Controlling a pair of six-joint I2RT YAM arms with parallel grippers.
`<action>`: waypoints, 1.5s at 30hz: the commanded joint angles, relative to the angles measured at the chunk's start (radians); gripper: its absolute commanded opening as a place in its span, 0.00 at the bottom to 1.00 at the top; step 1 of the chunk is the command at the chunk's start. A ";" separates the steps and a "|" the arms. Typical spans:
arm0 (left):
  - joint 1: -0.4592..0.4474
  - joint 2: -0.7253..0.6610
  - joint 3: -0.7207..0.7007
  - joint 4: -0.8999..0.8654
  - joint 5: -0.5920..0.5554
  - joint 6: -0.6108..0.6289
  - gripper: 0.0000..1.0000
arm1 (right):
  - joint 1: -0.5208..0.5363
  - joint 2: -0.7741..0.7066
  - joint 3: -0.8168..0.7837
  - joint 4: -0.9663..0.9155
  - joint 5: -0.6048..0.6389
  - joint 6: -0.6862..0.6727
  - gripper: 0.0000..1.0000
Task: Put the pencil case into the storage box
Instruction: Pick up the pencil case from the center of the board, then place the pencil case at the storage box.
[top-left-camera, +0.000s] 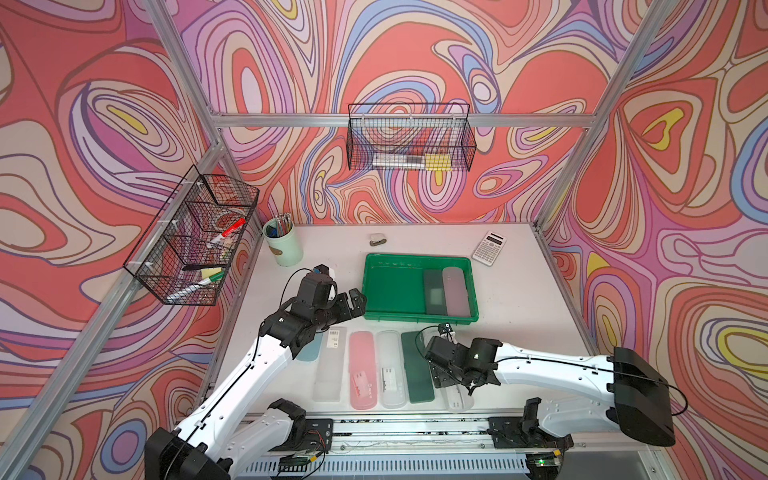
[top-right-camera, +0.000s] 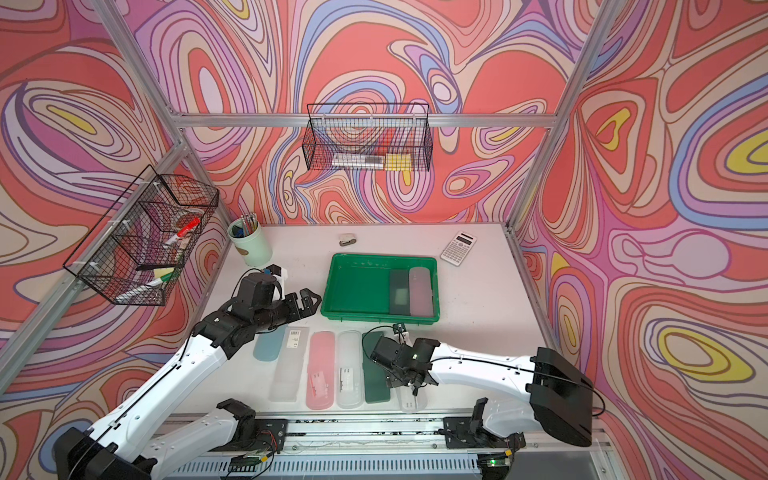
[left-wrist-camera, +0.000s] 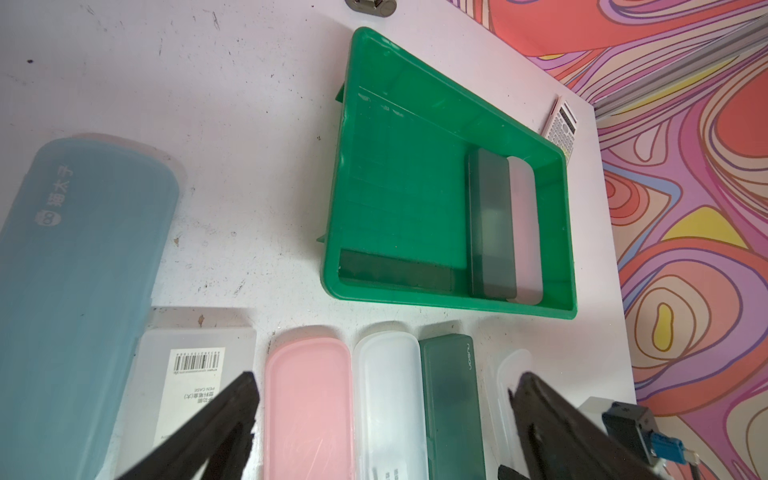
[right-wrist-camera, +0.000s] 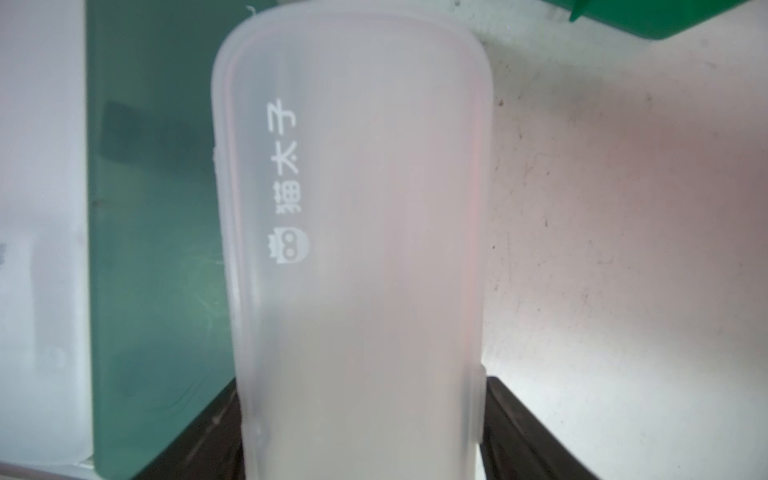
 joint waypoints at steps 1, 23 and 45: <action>-0.008 -0.019 0.052 -0.039 -0.037 0.004 0.99 | 0.016 -0.044 0.030 -0.030 0.002 -0.019 0.52; -0.008 0.248 0.309 0.009 0.029 0.096 1.00 | -0.060 0.017 0.442 -0.095 0.106 -0.104 0.50; 0.001 0.322 0.218 0.060 0.011 0.135 0.99 | -0.445 0.672 0.835 0.148 -0.002 -0.208 0.44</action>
